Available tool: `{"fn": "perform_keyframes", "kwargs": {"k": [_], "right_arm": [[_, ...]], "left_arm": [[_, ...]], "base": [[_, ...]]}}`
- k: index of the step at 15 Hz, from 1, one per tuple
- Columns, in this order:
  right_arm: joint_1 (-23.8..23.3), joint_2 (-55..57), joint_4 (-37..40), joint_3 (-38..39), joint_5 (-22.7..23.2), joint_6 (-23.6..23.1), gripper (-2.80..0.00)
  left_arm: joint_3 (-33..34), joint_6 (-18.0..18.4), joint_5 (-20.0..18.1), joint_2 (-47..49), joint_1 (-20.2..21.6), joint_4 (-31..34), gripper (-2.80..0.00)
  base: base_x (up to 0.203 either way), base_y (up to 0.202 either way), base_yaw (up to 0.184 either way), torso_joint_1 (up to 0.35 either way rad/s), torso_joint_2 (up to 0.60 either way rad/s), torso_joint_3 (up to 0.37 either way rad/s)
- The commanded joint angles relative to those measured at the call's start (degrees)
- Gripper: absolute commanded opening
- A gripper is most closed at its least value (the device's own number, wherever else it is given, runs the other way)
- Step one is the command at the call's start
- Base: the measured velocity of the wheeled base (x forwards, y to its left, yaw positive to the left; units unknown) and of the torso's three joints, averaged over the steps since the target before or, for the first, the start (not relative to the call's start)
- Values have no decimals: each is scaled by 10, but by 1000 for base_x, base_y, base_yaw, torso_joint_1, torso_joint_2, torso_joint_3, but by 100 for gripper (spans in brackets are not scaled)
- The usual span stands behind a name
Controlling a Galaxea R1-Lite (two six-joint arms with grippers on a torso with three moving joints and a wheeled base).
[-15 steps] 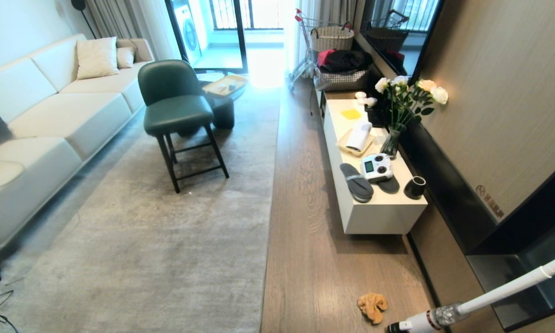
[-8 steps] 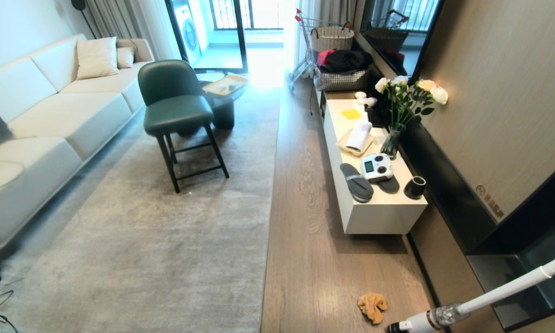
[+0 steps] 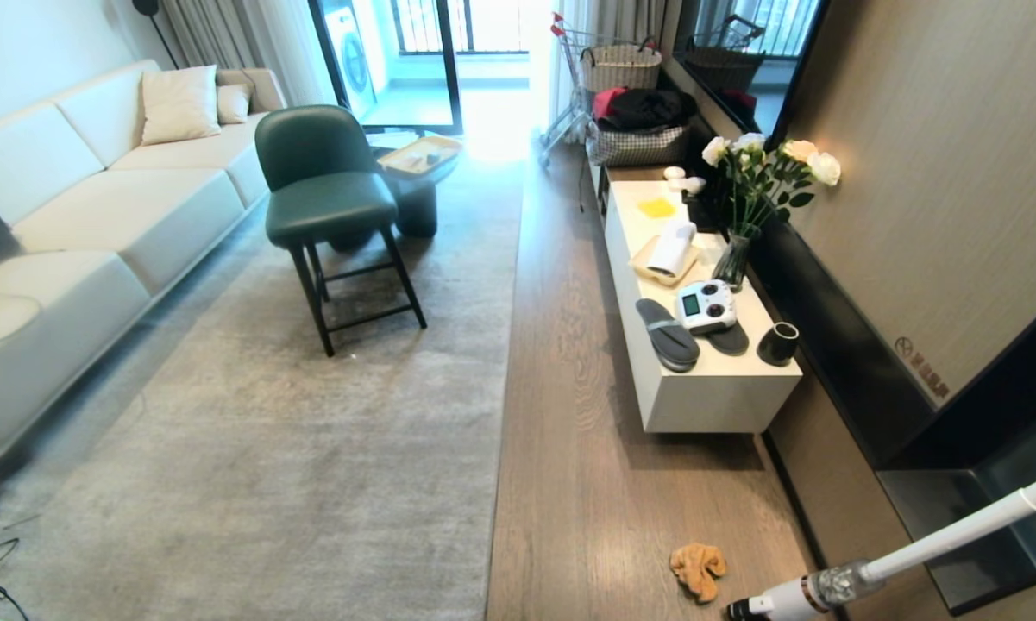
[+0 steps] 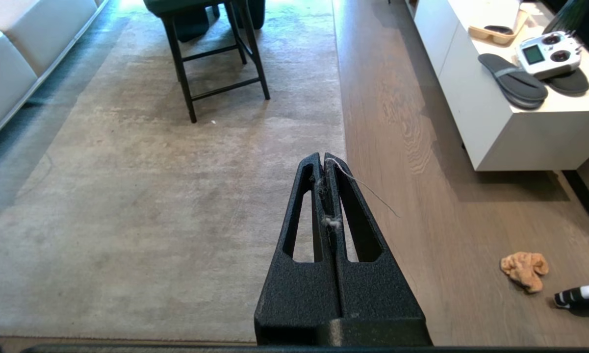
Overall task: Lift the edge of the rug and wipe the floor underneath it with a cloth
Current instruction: Pick up the rag
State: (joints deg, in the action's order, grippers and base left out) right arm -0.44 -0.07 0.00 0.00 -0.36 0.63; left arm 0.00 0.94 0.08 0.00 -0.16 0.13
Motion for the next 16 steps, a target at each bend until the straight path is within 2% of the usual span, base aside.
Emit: {"fn": "perform_keyframes", "kwargs": {"k": [1,16], "right_arm": [[0,1,0,0,0,0,-280],[0,1,0,0,-3,3,-280]], "left_arm": [[0,0,0,0,0,0,-280],[0,0,0,0,0,0,-280]], "base": [[0,0,0,-129,315,178],[0,0,0,-142,360,212]]}}
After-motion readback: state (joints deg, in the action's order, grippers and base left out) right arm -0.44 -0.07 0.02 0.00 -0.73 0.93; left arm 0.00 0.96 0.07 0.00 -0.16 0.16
